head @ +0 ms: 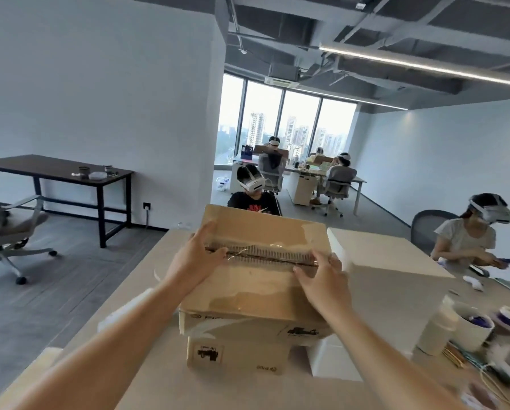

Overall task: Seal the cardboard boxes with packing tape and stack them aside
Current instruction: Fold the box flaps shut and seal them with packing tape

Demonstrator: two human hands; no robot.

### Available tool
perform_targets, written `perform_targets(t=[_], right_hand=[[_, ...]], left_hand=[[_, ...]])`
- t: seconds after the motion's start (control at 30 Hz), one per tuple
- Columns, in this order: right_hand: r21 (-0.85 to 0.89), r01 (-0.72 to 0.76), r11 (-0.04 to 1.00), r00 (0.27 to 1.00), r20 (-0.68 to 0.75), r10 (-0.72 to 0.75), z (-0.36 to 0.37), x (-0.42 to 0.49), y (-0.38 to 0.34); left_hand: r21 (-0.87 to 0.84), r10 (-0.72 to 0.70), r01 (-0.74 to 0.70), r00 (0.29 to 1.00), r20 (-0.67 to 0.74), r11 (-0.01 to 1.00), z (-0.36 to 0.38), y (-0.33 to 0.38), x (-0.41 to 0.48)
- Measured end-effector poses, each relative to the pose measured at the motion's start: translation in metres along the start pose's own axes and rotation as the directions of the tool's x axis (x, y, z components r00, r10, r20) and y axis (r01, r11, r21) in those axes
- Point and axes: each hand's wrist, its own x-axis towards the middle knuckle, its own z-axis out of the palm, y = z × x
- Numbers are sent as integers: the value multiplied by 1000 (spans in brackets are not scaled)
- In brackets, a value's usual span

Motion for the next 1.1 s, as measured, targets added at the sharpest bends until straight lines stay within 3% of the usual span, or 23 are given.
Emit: perform_targets(t=[0.13,0.47,0.83,1.1], right_hand=[[-10,9,1000,999,-44,-10,5,-67,42],[-115,-19,993,996,-93,8,21,-151,111],[-109,-197,974,952,214,217,85,-191,173],[-113,-231,966,919,301,255,127,-185,181]], left_hand=[[42,2,0,999,-49,999,22,-10,-82],[-99,-86,80,994,-61,992,80,-50,-199],[57,-207,199,961,184,978,129,-118,-222],[146,-265,234,930,255,961,139,-152,-206]])
